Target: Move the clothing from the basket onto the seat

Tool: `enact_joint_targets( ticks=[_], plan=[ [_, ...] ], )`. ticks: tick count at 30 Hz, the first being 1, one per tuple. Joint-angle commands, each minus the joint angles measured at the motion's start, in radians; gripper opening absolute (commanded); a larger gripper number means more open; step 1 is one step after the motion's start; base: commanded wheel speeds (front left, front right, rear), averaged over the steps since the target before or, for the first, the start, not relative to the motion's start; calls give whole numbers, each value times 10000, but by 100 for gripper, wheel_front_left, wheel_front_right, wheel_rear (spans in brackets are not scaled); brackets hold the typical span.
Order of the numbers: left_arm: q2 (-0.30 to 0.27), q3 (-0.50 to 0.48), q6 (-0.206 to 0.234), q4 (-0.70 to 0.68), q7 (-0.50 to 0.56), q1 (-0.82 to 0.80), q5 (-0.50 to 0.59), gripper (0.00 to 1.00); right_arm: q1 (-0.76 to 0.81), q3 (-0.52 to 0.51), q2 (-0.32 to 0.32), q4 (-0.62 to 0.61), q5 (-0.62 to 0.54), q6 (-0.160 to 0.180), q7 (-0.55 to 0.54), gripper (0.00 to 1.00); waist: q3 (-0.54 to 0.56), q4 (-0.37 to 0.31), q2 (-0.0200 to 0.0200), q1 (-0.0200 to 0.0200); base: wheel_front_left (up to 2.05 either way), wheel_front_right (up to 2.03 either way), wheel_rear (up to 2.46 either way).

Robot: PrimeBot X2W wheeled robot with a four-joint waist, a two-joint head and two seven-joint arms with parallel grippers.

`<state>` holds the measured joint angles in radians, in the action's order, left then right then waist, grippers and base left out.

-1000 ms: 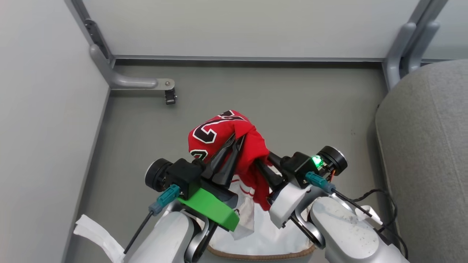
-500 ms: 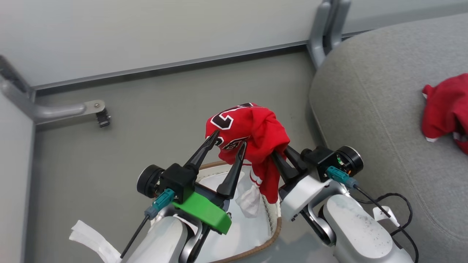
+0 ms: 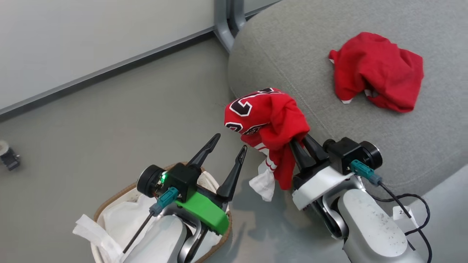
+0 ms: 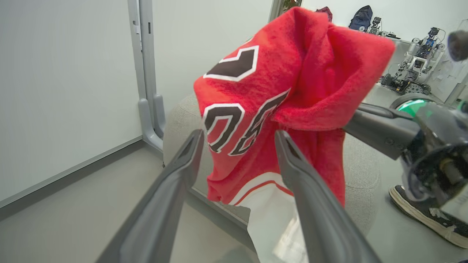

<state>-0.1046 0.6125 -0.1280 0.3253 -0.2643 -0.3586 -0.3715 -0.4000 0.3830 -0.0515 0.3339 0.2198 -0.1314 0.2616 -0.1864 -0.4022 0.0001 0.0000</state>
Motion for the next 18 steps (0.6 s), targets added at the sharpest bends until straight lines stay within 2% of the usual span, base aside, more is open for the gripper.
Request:
enact_joint_targets(
  ticks=[1, 6, 8, 18],
  plan=[
    [-116, -76, -37, 58, -1, -143, 55, 100, -72, -154, -1, -89, -46, 14, 51, 0, -552, -969, -1, 0, 0, 0, 0],
    [-198, -168, -37, 305, -1, -32, 152, 100, -695, -793, -18, -273, -439, 14, 51, 0, -832, -1232, -1, 0, 0, 0, 0],
    [-232, -137, -37, 413, -1, -57, 141, 100, -1073, -1092, -239, -356, -607, 14, 51, 0, -995, -1250, -1, 0, 0, 0, 0],
    [-614, 141, -37, 792, -1, -551, 164, 100, -3661, -3194, -1892, -285, -1320, 13, 51, 0, -2153, -676, -1, 0, 0, 0, 0]
  ],
)
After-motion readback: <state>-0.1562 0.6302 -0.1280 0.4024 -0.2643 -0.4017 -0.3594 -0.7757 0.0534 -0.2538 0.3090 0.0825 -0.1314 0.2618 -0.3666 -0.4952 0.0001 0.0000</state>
